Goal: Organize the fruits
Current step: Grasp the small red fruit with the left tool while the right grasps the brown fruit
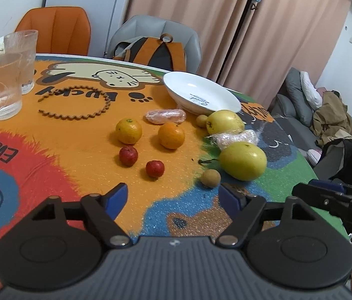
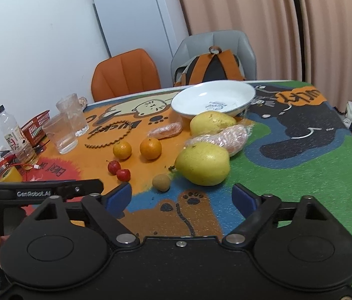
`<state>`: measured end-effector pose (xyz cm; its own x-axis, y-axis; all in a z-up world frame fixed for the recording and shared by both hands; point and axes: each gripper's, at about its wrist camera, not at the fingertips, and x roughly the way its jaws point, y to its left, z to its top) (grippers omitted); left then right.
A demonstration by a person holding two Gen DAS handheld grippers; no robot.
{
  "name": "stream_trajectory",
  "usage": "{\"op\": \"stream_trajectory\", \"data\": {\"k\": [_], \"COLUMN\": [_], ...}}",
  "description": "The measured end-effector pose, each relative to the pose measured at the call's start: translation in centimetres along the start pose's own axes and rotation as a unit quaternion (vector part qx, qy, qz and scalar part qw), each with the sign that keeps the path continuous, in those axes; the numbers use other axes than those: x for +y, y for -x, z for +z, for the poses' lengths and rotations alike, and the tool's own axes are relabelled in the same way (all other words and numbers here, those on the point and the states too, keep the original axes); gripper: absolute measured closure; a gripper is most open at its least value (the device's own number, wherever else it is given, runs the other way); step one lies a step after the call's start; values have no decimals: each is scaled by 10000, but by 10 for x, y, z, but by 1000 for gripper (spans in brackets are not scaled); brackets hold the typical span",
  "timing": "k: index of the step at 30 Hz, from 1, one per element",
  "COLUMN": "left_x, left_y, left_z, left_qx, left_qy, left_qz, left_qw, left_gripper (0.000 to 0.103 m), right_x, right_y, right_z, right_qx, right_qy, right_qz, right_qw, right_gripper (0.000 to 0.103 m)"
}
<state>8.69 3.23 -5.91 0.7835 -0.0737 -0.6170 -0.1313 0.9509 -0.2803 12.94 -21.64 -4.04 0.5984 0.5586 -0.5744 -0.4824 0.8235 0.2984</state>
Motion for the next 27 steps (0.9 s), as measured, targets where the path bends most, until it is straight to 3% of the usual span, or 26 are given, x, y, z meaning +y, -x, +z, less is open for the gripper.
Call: {"op": "stream_trajectory", "data": {"k": [7,11,27], "left_x": [7,11,18], "left_y": [-15,-26,-64], "left_z": [5,8,20], "left_qx": [43,124,340], "left_qy": [158,246,292], "left_qz": [17,27,114], "left_qw": [9999,9996,9989], "left_gripper": [39,48,57], "right_x": [4,4,13], "right_y": [-22,-35,-86], "right_z": [0,1,8], "right_qx": [174,299,772], "right_qy": [-16,-72,3], "right_qz": [171,261,468], "right_qw": [9997,9992,9959], "right_gripper": [36,40,55]}}
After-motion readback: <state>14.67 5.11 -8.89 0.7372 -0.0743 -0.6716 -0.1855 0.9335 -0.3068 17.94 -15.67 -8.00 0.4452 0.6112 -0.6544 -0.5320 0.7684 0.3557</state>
